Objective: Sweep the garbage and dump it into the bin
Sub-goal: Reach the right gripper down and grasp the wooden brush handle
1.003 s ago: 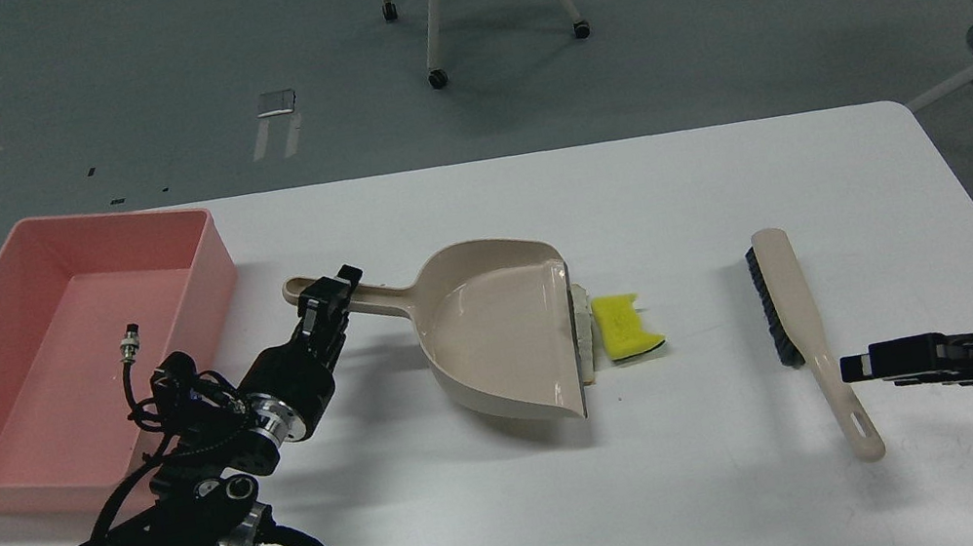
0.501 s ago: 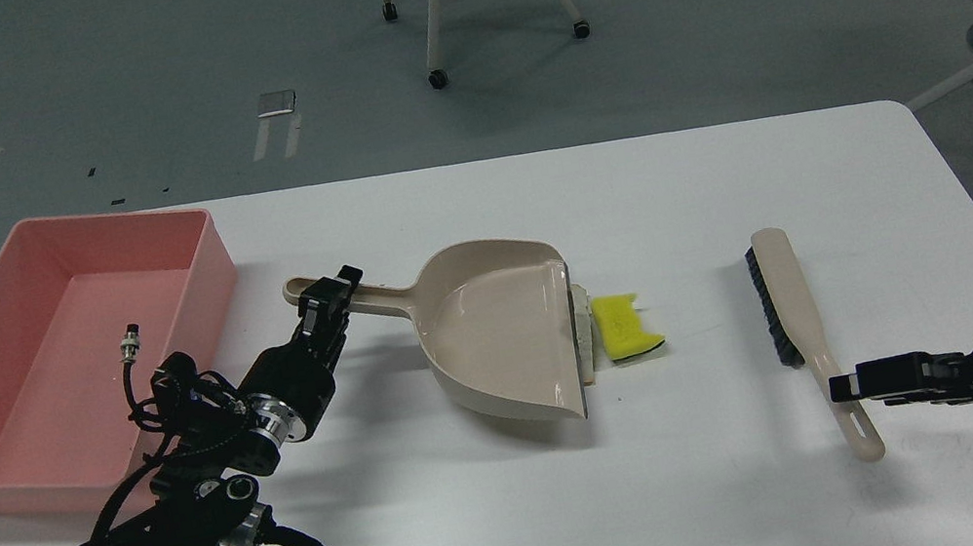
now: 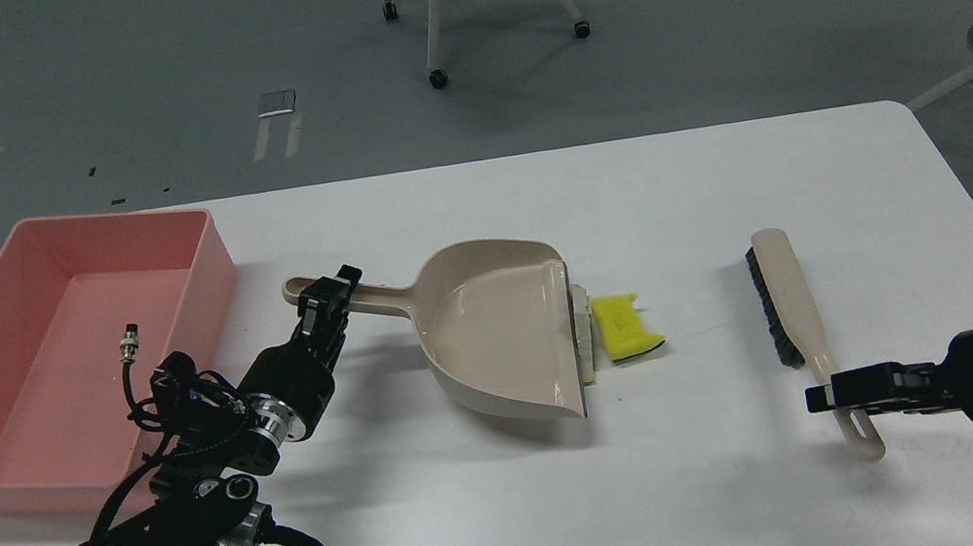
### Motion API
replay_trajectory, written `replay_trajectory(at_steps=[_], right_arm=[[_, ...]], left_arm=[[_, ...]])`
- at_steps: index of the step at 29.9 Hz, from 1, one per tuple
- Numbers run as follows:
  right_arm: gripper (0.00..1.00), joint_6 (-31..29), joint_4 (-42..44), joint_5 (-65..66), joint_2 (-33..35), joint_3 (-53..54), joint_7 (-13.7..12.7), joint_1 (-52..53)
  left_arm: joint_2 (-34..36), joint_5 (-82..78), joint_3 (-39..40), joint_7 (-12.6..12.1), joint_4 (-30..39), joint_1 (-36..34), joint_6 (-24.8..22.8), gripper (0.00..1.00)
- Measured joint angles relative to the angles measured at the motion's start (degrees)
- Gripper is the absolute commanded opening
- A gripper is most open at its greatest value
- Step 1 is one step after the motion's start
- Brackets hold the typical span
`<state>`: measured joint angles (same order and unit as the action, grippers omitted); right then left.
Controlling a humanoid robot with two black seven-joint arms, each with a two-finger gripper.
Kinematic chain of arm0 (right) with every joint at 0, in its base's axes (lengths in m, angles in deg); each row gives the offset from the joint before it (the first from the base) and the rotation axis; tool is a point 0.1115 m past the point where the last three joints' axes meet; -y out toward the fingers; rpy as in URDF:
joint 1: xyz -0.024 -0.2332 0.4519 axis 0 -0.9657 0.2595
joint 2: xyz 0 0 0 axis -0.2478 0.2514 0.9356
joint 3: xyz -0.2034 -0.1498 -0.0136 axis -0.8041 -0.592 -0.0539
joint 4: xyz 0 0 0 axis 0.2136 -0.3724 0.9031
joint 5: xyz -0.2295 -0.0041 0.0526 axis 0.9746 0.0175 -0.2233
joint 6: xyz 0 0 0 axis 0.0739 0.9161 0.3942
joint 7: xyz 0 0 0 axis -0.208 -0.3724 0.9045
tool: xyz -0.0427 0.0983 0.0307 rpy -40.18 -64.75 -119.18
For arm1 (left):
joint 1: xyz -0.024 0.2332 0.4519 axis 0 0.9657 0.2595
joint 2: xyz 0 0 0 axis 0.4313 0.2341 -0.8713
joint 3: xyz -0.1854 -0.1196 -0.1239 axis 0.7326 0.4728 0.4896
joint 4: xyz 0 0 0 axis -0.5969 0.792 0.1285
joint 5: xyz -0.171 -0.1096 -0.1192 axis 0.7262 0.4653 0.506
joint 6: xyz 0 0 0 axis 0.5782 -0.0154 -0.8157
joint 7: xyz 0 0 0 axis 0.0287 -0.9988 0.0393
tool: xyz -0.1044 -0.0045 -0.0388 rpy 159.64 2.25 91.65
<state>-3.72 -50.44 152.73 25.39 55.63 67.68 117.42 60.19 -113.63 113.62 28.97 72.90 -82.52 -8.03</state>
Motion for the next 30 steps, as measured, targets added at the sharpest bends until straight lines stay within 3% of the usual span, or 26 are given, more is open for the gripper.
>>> replay_trajectory(at_steps=[16, 23, 30], right_arm=[[0.63, 0.00, 0.55, -0.06, -1.66, -0.06, -0.56, -0.12], [0.54, 0.00, 0.58, 0.13, -2.32, -0.06, -0.56, -0.41], [0.31, 0.00, 0.59, 0.16, -2.59, -0.06, -0.64, -0.65]], left_arm=[[0.21, 0.00, -0.03, 0.25, 0.00, 0.20, -0.01, 0.00], [0.22, 0.00, -0.03, 0.27, 0.00, 0.22, -0.01, 0.00], [0.13, 0.00, -0.03, 0.36, 0.00, 0.22, -0.01, 0.00]])
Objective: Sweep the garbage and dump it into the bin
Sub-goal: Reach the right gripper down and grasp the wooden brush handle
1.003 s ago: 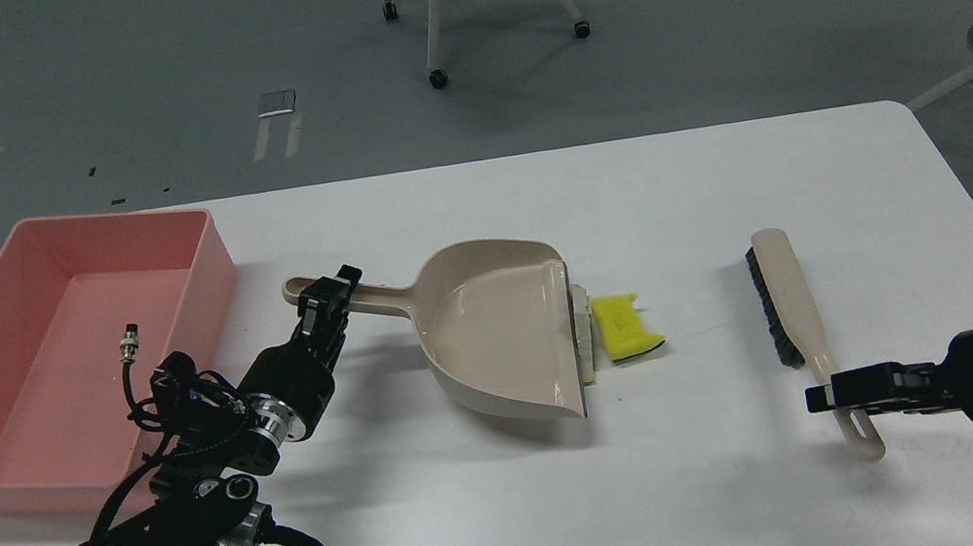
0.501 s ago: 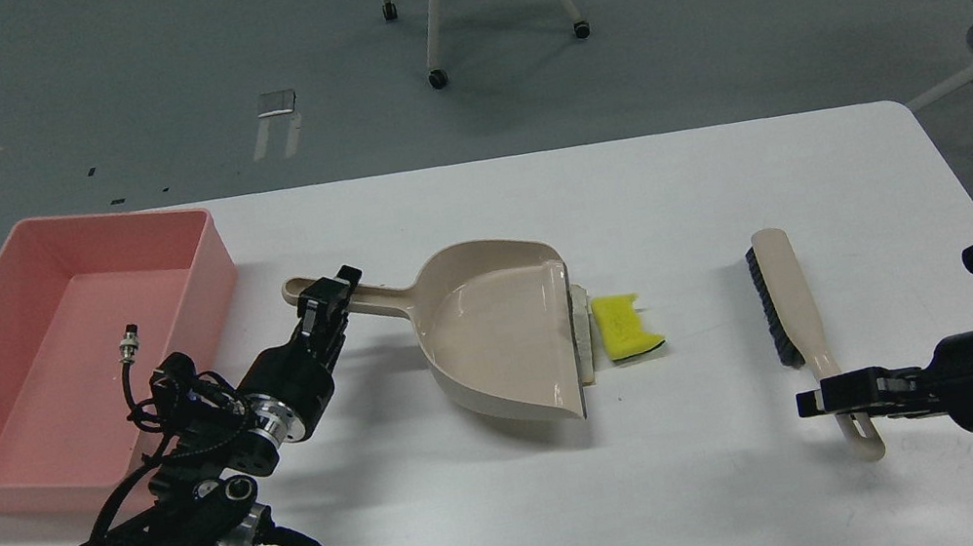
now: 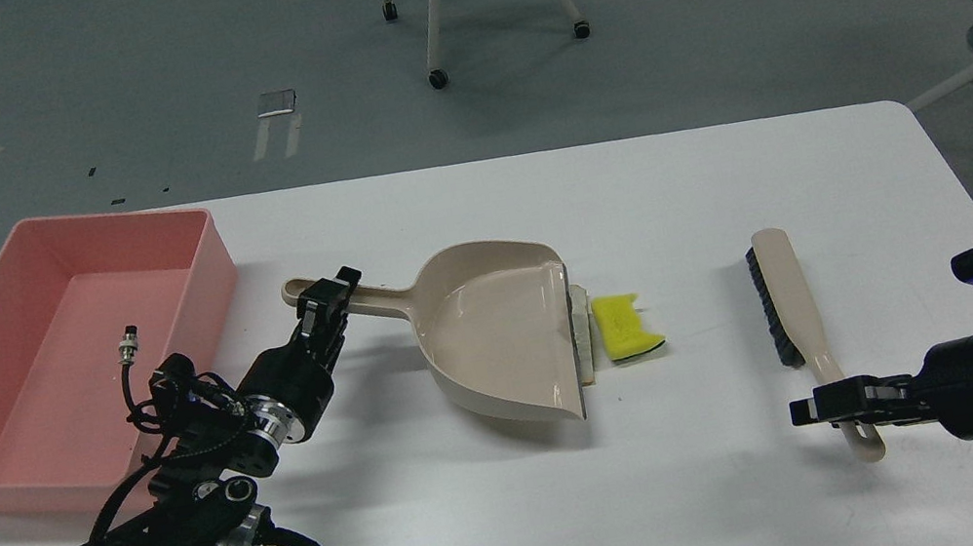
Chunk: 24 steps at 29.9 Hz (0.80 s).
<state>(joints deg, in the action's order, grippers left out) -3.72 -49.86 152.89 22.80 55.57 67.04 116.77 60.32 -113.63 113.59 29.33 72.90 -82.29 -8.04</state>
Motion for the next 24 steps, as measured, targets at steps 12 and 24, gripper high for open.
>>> replay_trajectory(at_steps=[12, 24], right_arm=[[0.00, 0.00, 0.00, -0.29, 0.27, -0.03, -1.76, -0.07], [0.00, 0.36, -0.20, -0.04, 2.28, 0.06, -1.86, 0.59]], left_arm=[[0.08, -0.08, 0.09, 0.00, 0.08, 0.00, 0.00, 0.00], [-0.02, -0.12, 0.09, 0.01, 0.09, 0.00, 0.01, 0.00]])
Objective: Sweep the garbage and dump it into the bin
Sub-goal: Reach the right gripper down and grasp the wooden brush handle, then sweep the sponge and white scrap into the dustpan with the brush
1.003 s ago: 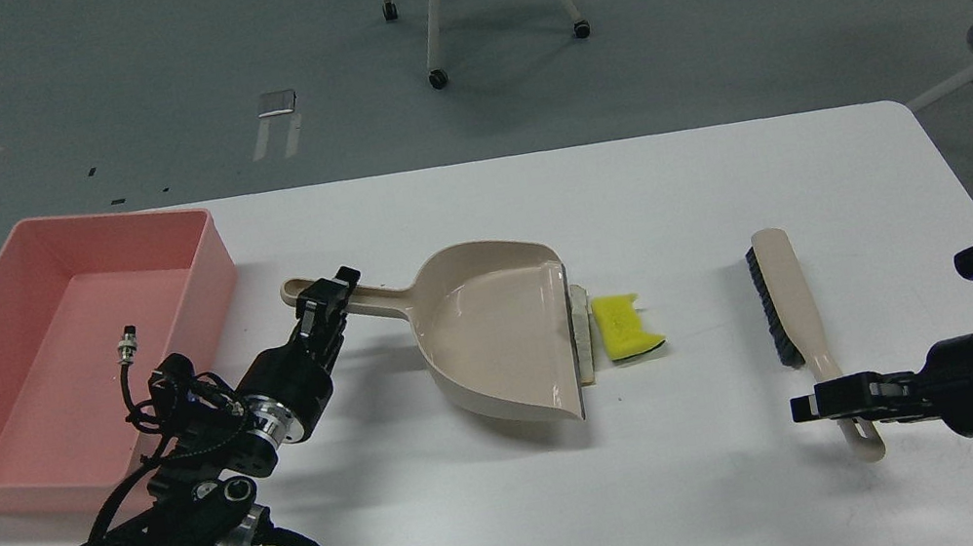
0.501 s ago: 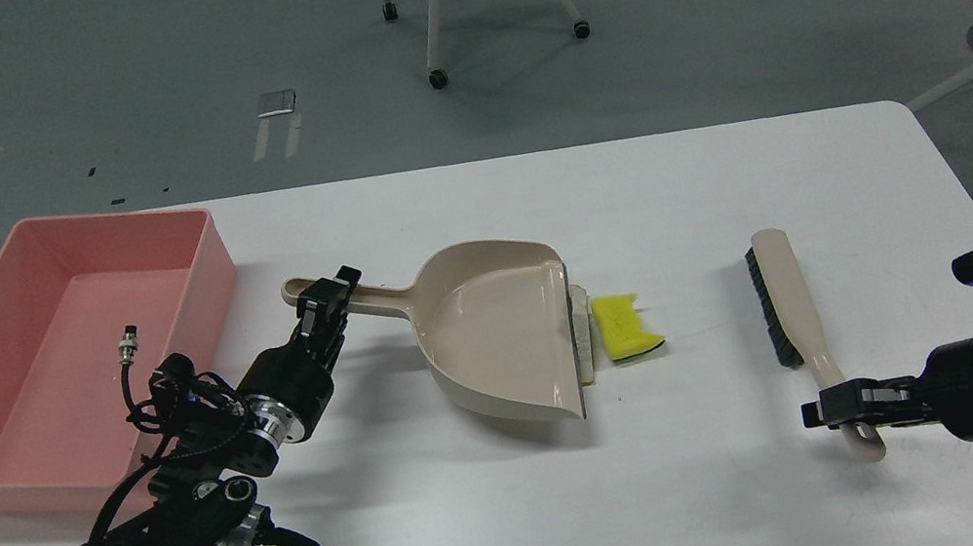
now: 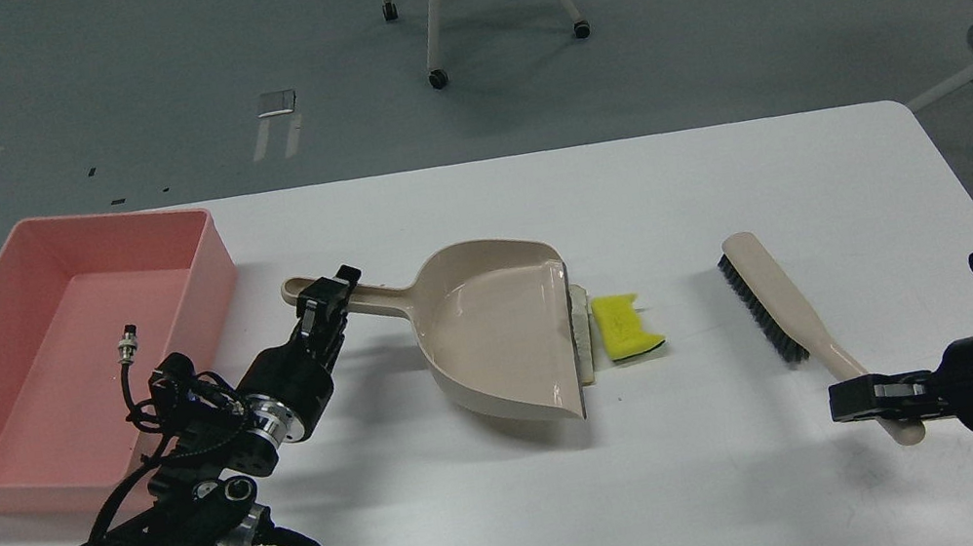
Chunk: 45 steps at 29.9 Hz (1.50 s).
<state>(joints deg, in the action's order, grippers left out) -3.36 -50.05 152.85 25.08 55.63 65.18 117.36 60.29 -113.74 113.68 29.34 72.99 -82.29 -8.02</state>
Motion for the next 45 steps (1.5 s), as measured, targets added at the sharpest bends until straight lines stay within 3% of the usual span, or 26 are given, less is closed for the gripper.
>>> replay_trajectory(at_steps=[15, 30, 45], right_arm=[[0.00, 0.24, 0.43, 8.03, -0.16, -0.09, -1.40, -0.07], [0.00, -0.02, 5.73, 5.63, -12.34, -0.10, -0.90, 0.48], [0.00, -0.32, 6.71, -1.09, -21.37, -4.99, 0.88, 5.58]], left_arm=[[-0.07, -0.04, 0.00, 0.08, 0.00, -0.25, 0.00, 0.00], [0.35, -9.46, -0.57, 2.55, -0.17, 2.49, 0.67, 0.00], [0.58, -9.99, -0.53, 2.48, -0.22, 3.32, 1.49, 0.00]])
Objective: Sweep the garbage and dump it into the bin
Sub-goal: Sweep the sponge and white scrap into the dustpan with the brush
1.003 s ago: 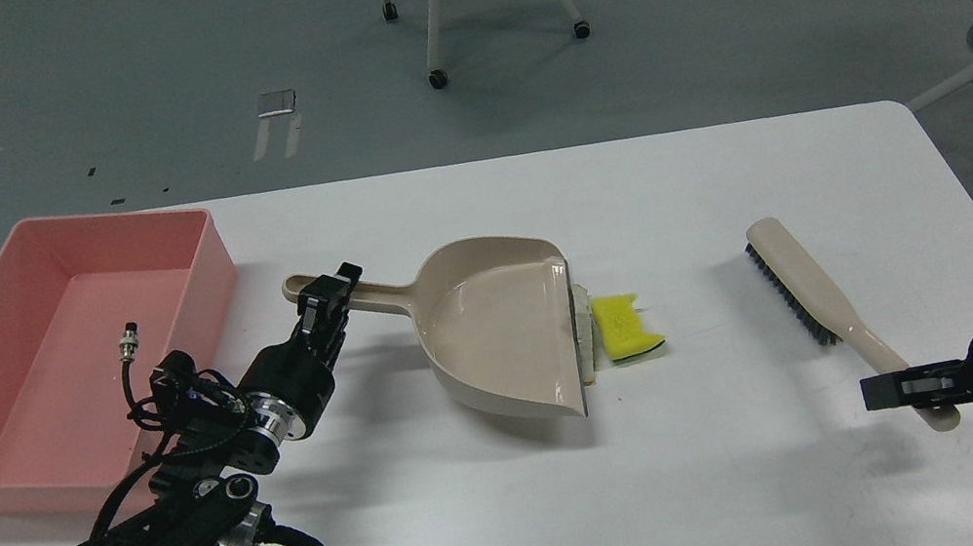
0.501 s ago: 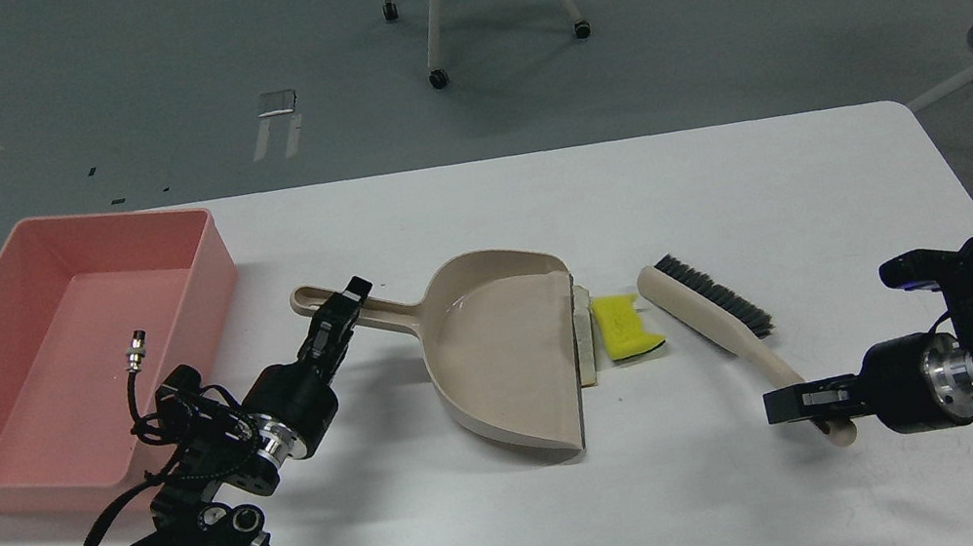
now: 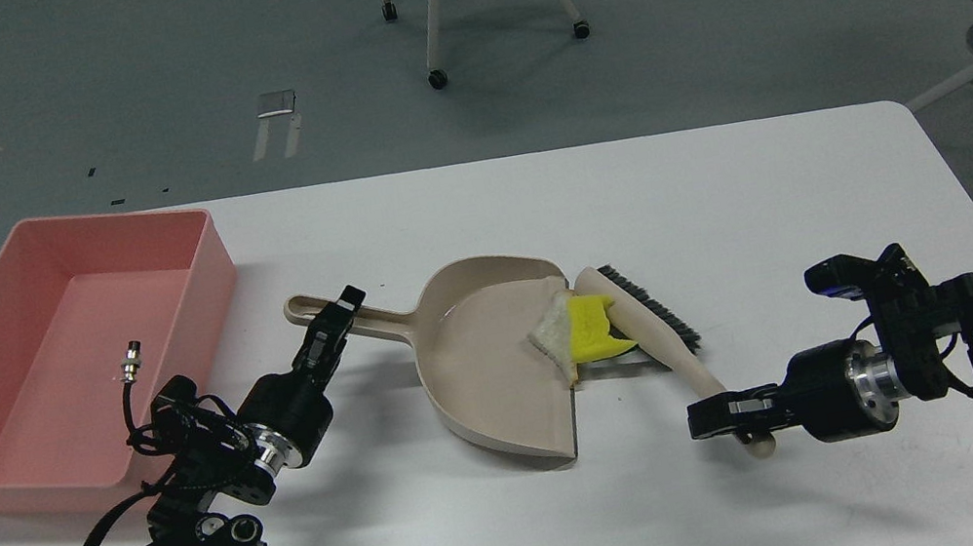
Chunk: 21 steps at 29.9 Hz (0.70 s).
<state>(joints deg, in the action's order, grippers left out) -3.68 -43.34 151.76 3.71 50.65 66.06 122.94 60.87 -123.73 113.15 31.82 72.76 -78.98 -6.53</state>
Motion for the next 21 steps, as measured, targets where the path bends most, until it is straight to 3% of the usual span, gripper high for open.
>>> replay_trajectory(at_steps=[13, 21], right_arm=[[0.00, -0.04, 8.73, -6.31, -15.32, -3.95, 2.88, 6.34], [0.00, -0.05, 10.28, -10.56, -19.58, -5.49, 3.66, 10.25]], left_arm=[[0.47, 0.17, 0.05, 0.01, 0.13, 0.17, 0.00, 0.00], [0.58, 0.26, 0.17, 0.05, 0.14, 0.13, 0.00, 0.00]])
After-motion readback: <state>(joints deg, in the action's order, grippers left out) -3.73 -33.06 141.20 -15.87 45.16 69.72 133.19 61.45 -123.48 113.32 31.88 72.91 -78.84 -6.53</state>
